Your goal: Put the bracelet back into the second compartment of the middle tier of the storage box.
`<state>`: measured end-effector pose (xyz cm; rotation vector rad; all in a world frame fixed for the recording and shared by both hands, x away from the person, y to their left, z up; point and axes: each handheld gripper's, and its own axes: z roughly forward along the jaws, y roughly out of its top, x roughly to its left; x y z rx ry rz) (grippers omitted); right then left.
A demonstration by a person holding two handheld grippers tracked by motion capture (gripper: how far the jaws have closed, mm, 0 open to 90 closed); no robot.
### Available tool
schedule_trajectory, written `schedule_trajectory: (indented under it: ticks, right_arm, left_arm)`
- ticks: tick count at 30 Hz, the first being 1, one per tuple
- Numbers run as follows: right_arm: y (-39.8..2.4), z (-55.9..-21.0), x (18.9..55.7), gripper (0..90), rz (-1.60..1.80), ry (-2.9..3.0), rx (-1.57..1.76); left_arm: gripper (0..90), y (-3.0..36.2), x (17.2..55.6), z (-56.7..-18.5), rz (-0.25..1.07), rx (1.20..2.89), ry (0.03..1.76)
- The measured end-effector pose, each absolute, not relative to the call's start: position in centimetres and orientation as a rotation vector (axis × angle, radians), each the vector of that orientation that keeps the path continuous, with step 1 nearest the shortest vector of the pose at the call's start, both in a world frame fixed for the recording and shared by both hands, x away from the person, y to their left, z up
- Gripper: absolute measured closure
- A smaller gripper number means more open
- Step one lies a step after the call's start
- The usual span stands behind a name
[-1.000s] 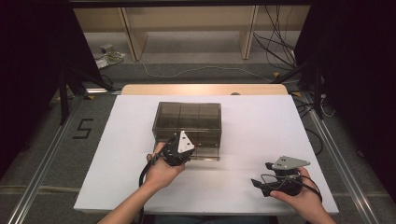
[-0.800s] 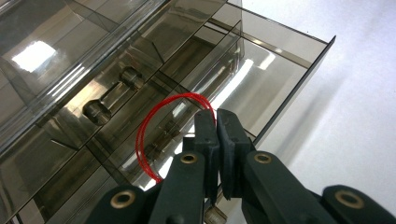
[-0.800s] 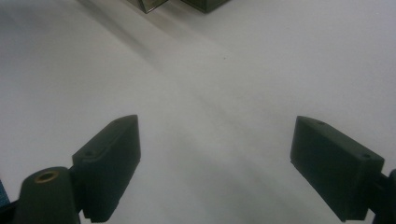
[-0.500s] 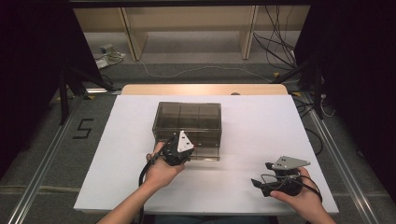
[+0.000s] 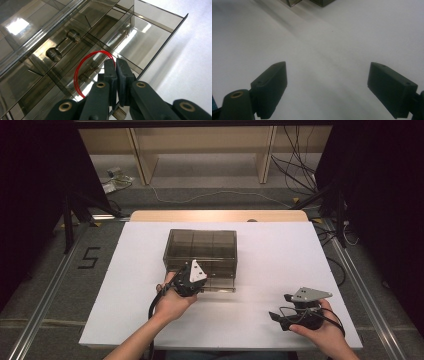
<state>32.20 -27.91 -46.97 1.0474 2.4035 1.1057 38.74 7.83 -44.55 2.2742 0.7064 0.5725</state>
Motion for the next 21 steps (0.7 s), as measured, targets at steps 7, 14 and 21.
schedule_trajectory:
  ticks: [7, 14, 21]
  right_arm:
    - [-27.9, -46.97, 32.18, 16.7, 1.106, 2.403, 1.048]
    - [-27.91, -46.97, 32.19, 16.7, 1.106, 2.403, 1.048]
    - [-27.9, -46.98, 32.2, 16.7, 1.104, 2.406, 1.045]
  left_arm:
    - [87.0, 7.88, 38.84, -44.69, 0.569, 2.282, 0.71]
    - [86.9, 7.93, 38.89, -44.72, 0.57, 2.282, 0.714]
    - [86.6, 7.96, 38.92, -44.7, 0.571, 2.281, 0.717]
